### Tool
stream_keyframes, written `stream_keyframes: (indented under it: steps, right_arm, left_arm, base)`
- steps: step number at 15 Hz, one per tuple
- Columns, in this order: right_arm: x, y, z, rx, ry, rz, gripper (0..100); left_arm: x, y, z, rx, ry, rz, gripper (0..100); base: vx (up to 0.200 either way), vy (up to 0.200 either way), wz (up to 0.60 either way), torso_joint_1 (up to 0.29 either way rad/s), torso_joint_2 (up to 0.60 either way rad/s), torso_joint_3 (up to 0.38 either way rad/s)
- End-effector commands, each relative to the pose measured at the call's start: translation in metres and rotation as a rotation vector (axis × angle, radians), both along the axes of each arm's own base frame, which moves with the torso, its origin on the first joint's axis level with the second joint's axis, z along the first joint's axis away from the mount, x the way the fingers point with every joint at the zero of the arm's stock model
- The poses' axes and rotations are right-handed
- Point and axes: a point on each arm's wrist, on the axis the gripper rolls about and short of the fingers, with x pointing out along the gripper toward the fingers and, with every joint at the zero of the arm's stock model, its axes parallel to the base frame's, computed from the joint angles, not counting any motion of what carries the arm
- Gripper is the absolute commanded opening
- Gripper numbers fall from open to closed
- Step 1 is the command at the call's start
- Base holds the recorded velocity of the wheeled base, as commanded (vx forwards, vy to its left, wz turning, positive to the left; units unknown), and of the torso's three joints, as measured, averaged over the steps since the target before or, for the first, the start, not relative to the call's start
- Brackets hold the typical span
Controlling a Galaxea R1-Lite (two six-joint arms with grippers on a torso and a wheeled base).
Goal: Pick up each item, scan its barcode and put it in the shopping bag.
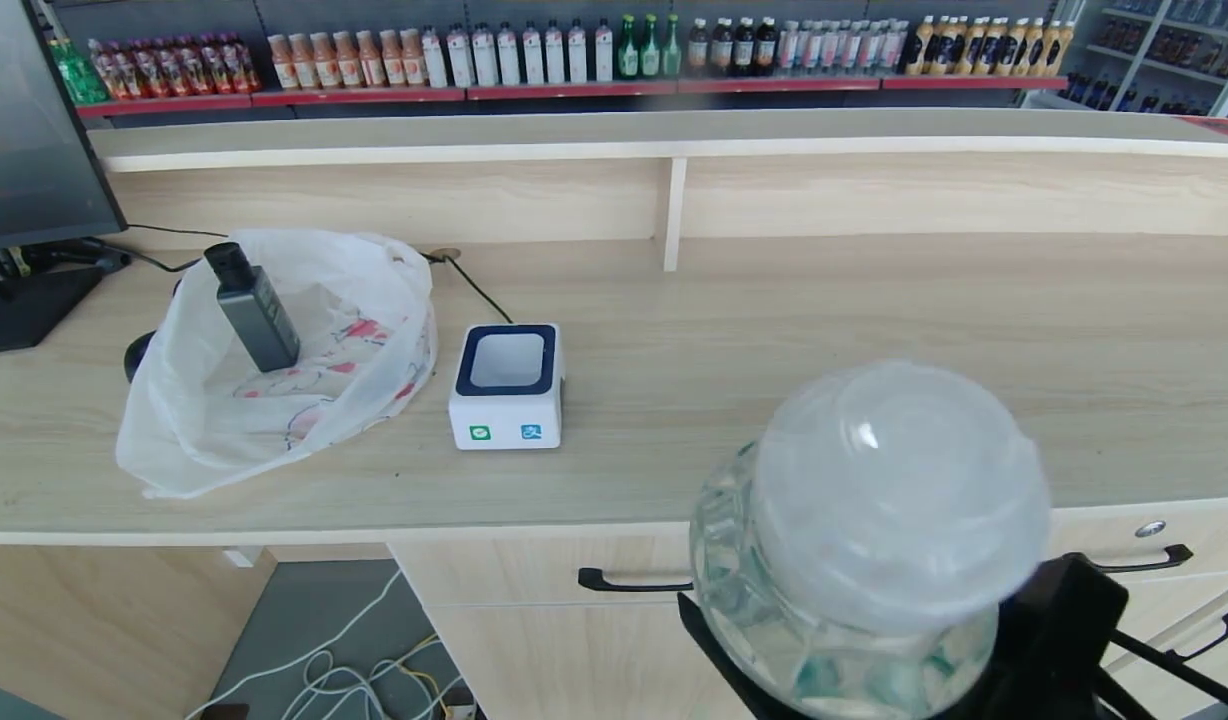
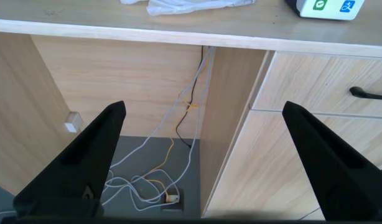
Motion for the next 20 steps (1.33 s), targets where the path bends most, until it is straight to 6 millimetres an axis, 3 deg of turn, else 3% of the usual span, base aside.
stream_keyframes:
  steps: [1,15,20]
  right_arm:
    - [-0.015,0.010,-0.008,-0.053,-0.013,0.071,0]
    - [-0.010,0.013,-0.008,-0.305,-0.464,0.102,0]
    - [-0.001,0.009,-0.006,-0.449,-0.686,-0.023,0]
  left_arm:
    - [0.000,0.000,0.000,0.000,-0.001,0.000,100]
    - [0.000,0.000,0.000,0.000,-0.001,0.000,100]
    - [0.000,0.000,0.000,0.000,-0.001,0.000,100]
  base:
    - [0.000,0.000,0.00,0.000,0.00,0.000]
    - [0.000,0.000,0.00,0.000,0.00,0.000]
    - [0.000,0.000,0.00,0.000,0.00,0.000]
